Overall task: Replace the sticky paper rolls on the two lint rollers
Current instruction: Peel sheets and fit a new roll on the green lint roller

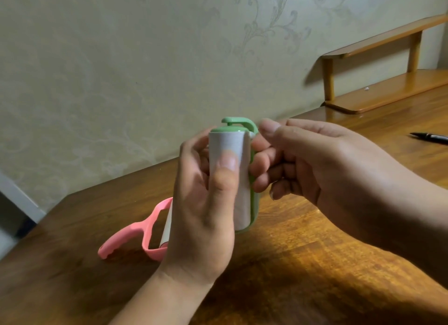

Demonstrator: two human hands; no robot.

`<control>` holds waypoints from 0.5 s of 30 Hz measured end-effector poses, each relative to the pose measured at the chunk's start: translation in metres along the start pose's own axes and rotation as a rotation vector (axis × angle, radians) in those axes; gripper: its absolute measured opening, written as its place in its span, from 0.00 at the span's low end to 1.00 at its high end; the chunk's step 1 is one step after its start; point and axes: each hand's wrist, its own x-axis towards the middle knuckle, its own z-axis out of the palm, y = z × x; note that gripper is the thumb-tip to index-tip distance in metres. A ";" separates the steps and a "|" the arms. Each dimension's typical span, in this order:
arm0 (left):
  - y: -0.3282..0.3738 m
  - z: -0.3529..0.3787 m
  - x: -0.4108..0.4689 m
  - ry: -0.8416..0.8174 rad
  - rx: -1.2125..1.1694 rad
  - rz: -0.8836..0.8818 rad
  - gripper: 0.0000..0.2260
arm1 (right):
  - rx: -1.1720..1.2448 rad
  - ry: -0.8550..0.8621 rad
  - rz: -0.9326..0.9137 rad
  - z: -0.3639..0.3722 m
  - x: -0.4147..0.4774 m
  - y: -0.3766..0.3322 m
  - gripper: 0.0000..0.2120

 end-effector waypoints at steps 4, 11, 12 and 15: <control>0.001 -0.002 -0.001 0.003 0.102 0.066 0.15 | -0.068 0.024 -0.003 -0.003 -0.001 0.001 0.10; 0.003 -0.004 0.002 0.025 0.275 0.124 0.16 | -0.126 0.021 -0.007 -0.004 -0.001 -0.001 0.07; 0.002 -0.004 0.002 0.025 0.277 0.112 0.17 | -0.151 0.019 -0.020 -0.004 -0.001 -0.001 0.08; 0.002 -0.001 0.001 -0.001 0.213 0.053 0.18 | -0.191 0.030 -0.060 -0.005 0.000 0.001 0.09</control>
